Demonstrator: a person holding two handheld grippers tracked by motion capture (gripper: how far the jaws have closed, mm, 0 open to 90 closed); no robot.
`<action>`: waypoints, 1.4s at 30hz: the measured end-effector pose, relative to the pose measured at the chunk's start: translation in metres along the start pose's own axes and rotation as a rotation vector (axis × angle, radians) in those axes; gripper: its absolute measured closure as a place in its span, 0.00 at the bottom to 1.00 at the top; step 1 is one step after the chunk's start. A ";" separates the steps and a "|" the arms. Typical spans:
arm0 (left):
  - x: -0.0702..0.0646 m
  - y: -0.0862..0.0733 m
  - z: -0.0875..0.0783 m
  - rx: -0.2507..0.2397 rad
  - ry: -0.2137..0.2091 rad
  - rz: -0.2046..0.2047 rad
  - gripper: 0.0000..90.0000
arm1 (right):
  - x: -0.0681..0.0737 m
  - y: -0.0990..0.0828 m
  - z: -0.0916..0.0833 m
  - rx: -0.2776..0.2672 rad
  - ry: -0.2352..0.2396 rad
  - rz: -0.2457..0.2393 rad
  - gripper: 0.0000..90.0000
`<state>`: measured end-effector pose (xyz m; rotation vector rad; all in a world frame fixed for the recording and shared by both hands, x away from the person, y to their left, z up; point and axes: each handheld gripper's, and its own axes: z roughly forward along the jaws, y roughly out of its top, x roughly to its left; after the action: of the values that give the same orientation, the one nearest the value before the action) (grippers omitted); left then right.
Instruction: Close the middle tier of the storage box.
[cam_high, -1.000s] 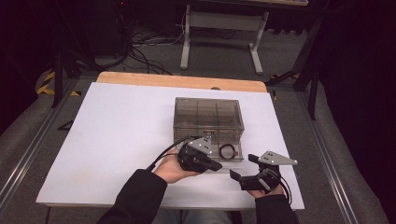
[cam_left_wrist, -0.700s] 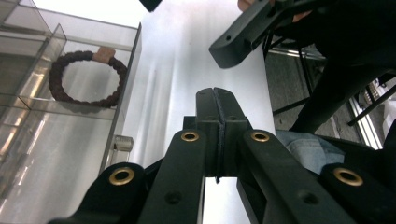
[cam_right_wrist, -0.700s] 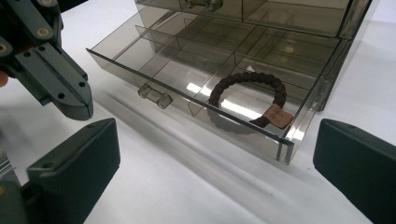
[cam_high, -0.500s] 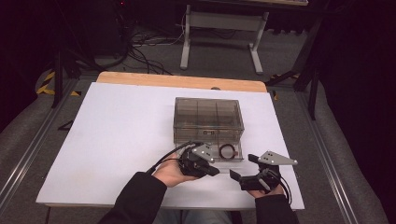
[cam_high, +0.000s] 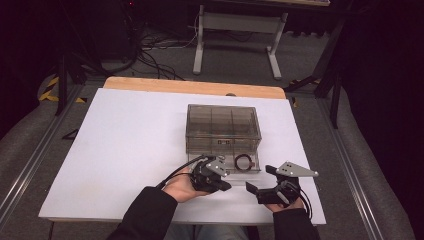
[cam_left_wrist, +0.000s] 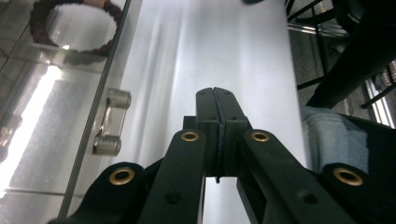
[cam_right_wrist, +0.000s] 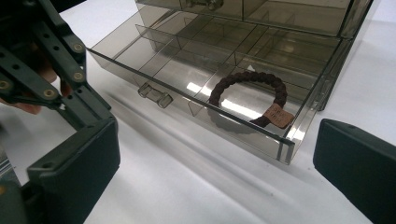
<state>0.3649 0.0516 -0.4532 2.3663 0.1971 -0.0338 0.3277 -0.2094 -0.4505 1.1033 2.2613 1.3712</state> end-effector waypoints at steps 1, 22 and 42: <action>0.001 -0.001 0.001 0.000 0.002 -0.002 1.00 | 0.000 0.000 0.000 -0.001 0.000 -0.001 0.01; 0.014 -0.008 0.015 0.000 0.082 -0.032 1.00 | 0.000 0.000 0.000 0.000 0.001 -0.001 0.01; 0.016 -0.007 0.015 -0.014 0.108 -0.062 1.00 | 0.000 0.000 0.000 0.004 0.000 -0.004 0.01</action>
<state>0.3800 0.0482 -0.4695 2.3495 0.3226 0.0658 0.3280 -0.2093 -0.4508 1.0999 2.2658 1.3661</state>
